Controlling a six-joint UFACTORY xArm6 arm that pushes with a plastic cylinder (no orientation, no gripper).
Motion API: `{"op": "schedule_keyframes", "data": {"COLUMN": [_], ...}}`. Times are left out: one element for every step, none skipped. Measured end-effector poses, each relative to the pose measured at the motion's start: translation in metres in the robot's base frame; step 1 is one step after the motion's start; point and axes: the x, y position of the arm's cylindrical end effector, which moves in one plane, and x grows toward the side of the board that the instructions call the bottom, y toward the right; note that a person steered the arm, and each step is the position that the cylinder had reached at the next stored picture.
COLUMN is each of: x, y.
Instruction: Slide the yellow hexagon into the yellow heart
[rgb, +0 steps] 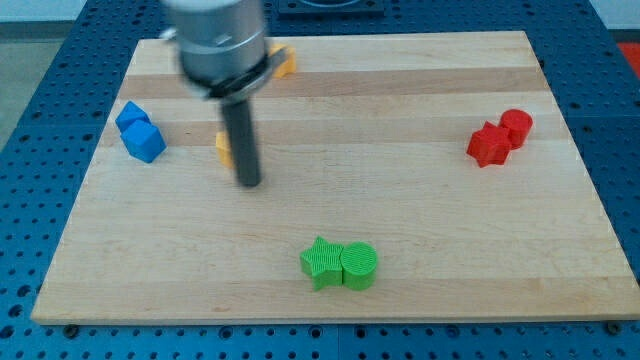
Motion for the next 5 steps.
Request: {"op": "schedule_keyframes", "data": {"x": [0.014,-0.028,-0.034,-0.037,-0.059], "y": [-0.026,-0.021,-0.021,-0.008,0.010]}}
